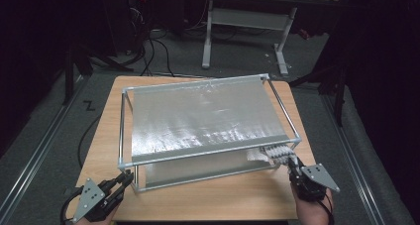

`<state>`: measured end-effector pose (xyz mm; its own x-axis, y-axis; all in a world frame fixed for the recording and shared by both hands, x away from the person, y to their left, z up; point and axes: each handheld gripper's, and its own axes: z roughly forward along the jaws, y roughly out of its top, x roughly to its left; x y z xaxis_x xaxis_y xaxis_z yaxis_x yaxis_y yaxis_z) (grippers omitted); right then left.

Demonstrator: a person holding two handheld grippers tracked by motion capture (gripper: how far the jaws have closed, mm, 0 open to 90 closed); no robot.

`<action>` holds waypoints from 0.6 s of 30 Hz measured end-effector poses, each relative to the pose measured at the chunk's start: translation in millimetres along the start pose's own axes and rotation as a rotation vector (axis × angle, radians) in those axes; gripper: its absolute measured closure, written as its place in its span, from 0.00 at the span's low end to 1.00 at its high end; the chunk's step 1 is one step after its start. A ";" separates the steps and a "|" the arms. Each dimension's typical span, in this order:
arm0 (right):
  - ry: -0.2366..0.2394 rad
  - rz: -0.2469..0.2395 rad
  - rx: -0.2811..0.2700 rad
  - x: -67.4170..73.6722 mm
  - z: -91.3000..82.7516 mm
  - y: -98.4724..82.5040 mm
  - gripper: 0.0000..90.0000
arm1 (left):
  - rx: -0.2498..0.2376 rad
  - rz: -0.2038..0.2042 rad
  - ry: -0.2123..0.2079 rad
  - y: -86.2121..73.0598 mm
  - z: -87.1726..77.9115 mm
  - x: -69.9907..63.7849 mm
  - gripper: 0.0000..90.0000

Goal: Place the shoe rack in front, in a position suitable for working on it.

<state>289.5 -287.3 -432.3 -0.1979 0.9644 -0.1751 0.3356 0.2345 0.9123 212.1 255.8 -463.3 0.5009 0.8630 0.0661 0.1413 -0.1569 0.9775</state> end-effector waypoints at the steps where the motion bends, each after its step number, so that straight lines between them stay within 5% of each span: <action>1: -0.006 0.002 -0.029 -0.6 -5.0 4.5 0.86 | 0.000 0.000 0.000 0.0 0.0 0.0 0.89; 7: -0.020 0.005 -0.101 -2.7 -20.4 20.0 0.86 | 0.000 0.001 -0.003 -0.1 0.0 0.4 0.89; 18: 0.004 -0.004 0.057 -1.7 12.1 -9.3 0.86 | -0.002 0.001 -0.008 0.0 1.0 -0.3 0.89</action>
<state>297.9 -289.7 -444.9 -0.2032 0.9629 -0.1775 0.3866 0.2454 0.8890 212.8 255.1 -463.5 0.5078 0.8590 0.0659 0.1388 -0.1570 0.9778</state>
